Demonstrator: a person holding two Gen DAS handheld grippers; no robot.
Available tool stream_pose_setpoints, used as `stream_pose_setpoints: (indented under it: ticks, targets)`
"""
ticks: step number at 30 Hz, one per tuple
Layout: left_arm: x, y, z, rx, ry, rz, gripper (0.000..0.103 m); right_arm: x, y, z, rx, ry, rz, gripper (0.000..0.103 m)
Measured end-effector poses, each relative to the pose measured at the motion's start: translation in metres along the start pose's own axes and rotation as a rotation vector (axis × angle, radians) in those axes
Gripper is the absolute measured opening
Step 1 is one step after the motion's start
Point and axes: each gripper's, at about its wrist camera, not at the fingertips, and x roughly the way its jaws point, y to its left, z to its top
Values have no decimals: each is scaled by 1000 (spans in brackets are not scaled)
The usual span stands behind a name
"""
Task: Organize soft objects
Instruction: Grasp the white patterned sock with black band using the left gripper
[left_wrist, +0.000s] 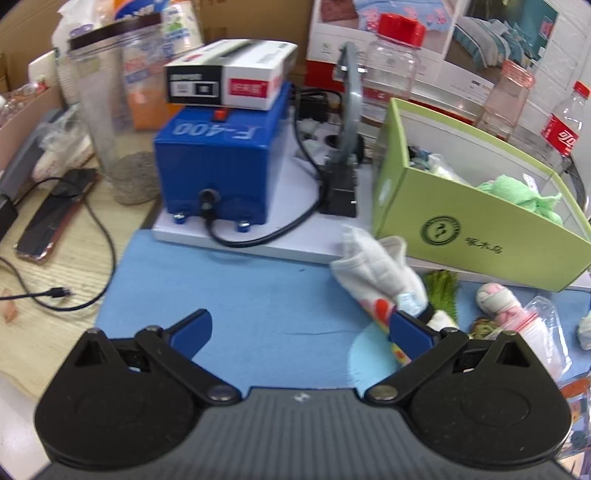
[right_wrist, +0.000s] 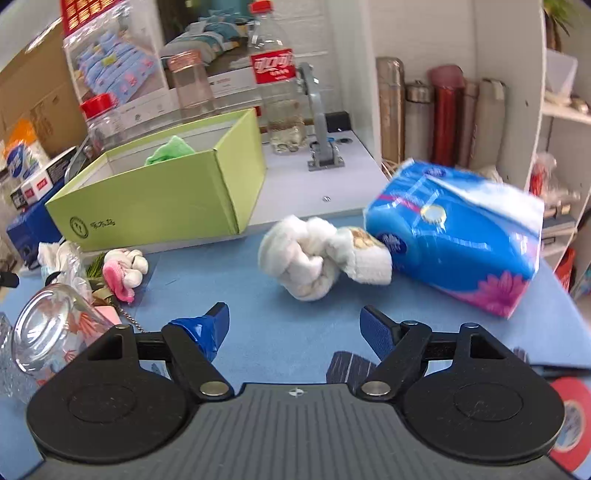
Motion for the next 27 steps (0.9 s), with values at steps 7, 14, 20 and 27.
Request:
stream_pose_setpoints:
  ticks: [7, 14, 20, 27]
  targets:
    - [38, -38, 16, 37, 106, -107, 102, 9, -5, -11, 27, -4, 8, 65]
    - [60, -46, 8, 97, 169, -62, 102, 12, -7, -10, 19, -11, 15, 65]
    - [51, -5, 13, 68, 137, -13, 102, 16, -3, -7, 13, -2, -3, 66]
    - [28, 31, 11, 12, 69, 118, 102, 13, -2, -6, 35, 13, 11, 66]
